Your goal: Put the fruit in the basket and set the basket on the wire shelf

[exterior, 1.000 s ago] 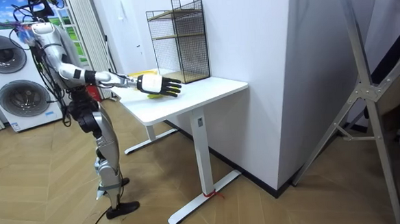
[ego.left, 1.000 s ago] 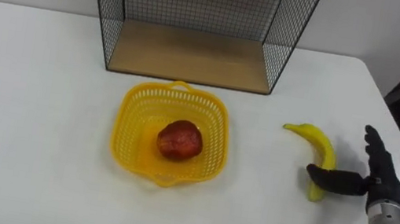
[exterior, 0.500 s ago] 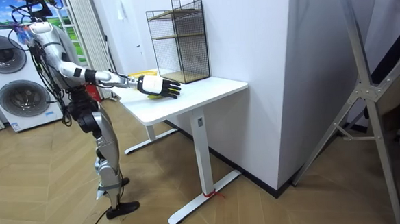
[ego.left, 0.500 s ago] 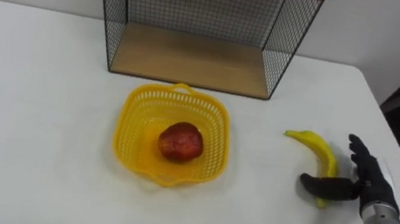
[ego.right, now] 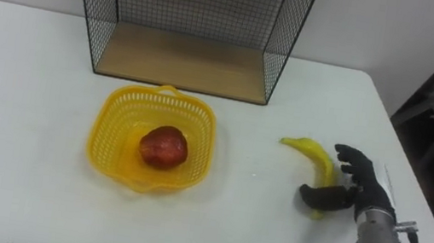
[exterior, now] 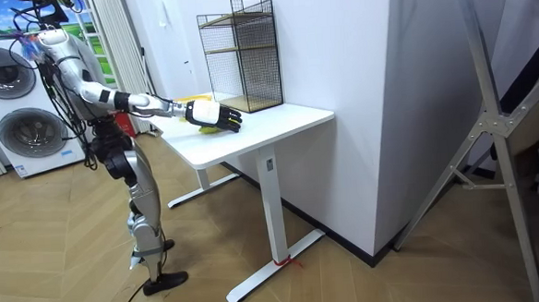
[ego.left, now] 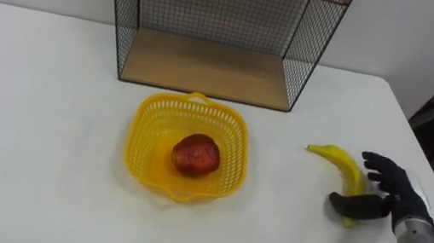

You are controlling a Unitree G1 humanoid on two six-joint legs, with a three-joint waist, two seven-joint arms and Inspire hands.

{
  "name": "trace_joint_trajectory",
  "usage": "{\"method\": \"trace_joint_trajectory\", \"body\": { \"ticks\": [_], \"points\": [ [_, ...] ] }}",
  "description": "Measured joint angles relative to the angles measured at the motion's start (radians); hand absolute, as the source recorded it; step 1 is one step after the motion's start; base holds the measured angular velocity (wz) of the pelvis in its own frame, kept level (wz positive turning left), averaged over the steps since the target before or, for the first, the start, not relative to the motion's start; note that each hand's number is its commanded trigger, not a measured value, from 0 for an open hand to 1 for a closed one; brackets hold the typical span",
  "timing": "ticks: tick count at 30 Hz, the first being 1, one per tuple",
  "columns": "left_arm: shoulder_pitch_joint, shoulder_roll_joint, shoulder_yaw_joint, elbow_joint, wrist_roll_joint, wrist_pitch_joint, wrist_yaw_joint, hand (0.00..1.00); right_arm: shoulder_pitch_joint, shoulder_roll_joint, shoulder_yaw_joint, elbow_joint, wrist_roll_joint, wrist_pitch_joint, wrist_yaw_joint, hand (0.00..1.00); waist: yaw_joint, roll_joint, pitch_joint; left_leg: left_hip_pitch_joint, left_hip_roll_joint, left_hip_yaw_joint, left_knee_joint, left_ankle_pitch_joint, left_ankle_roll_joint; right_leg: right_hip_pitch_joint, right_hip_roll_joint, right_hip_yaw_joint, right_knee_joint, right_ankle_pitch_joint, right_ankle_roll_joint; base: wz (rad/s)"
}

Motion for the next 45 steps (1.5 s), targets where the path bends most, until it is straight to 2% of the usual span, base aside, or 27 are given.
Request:
{"method": "trace_joint_trajectory", "body": {
  "ticks": [6,12,23,27,30,33,35,37,40,45],
  "points": [
    [-0.010,0.004,0.000,0.000,0.000,0.000,0.007,0.00,-0.009,-0.004,0.002,0.002,-0.082,0.039,-0.008,1.00,0.021,-0.011,-0.0024,0.001,0.000,-0.002,-0.002,0.000,0.000,-0.001,0.000,-0.004,-0.001,0.000,0.000,0.01],
    [-0.015,0.005,0.000,0.000,0.000,0.000,0.038,0.00,-0.008,-0.001,0.002,0.002,-0.081,0.041,-0.015,1.00,0.020,-0.011,-0.0024,0.003,0.000,-0.002,-0.004,0.000,0.000,0.005,-0.001,-0.007,-0.001,0.000,0.000,0.00],
    [-0.020,0.010,-0.018,-0.001,0.000,0.000,0.042,0.00,-0.004,0.000,0.014,-0.014,-0.076,0.047,-0.034,1.00,0.029,-0.008,-0.0026,0.002,0.000,-0.002,-0.002,0.000,0.000,0.008,0.001,0.007,0.001,0.000,0.000,0.00],
    [-0.029,0.010,-0.022,-0.001,-0.001,-0.003,0.048,0.00,0.028,0.001,0.030,-0.116,-0.078,0.079,-0.019,1.00,0.030,0.002,-0.0033,-0.001,0.000,-0.003,-0.004,0.000,0.000,-0.001,0.001,0.013,0.002,0.000,-0.001,-0.03],
    [-0.033,0.007,-0.015,-0.001,0.000,-0.012,0.052,0.00,0.065,0.010,0.030,-0.247,-0.075,0.081,0.003,1.00,0.028,0.019,-0.0048,-0.008,-0.001,0.003,-0.005,0.000,0.000,-0.010,0.001,0.016,0.004,0.000,0.000,-0.06],
    [-0.032,0.007,-0.015,-0.001,0.000,-0.016,0.052,0.00,0.071,0.022,0.029,-0.367,-0.039,0.077,-0.004,1.00,0.018,0.041,-0.0016,-0.008,-0.001,0.010,-0.006,0.000,0.001,-0.012,0.001,0.018,0.007,0.000,0.000,-0.02],
    [-0.033,0.007,-0.015,-0.001,0.000,-0.022,0.052,0.00,0.071,0.026,0.029,-0.406,-0.012,0.068,-0.013,1.00,0.014,0.045,-0.0025,-0.007,-0.001,0.010,-0.006,0.001,0.001,-0.013,0.001,0.017,0.007,0.000,0.000,0.00],
    [-0.031,0.004,-0.015,0.000,0.000,-0.033,0.053,0.00,0.072,0.034,0.029,-0.450,0.006,0.066,-0.014,1.00,0.015,0.044,-0.0018,-0.004,-0.001,0.013,-0.007,0.001,0.001,-0.014,0.001,0.020,0.007,0.000,0.000,-0.03],
    [-0.031,-0.004,-0.015,0.000,-0.001,-0.047,0.068,0.00,0.072,0.049,0.029,-0.561,0.045,0.063,-0.030,1.00,0.013,0.029,0.0042,-0.008,-0.001,0.021,-0.007,0.001,0.001,-0.017,0.001,0.030,0.006,0.000,0.000,-0.08],
    [-0.033,-0.004,-0.023,0.000,-0.010,-0.060,0.074,0.00,0.072,0.048,0.031,-0.659,0.094,0.043,-0.058,1.00,0.014,0.016,0.0011,-0.008,0.000,0.021,-0.010,0.000,0.001,-0.017,0.002,0.035,0.003,0.000,0.000,0.00]
  ]
}}
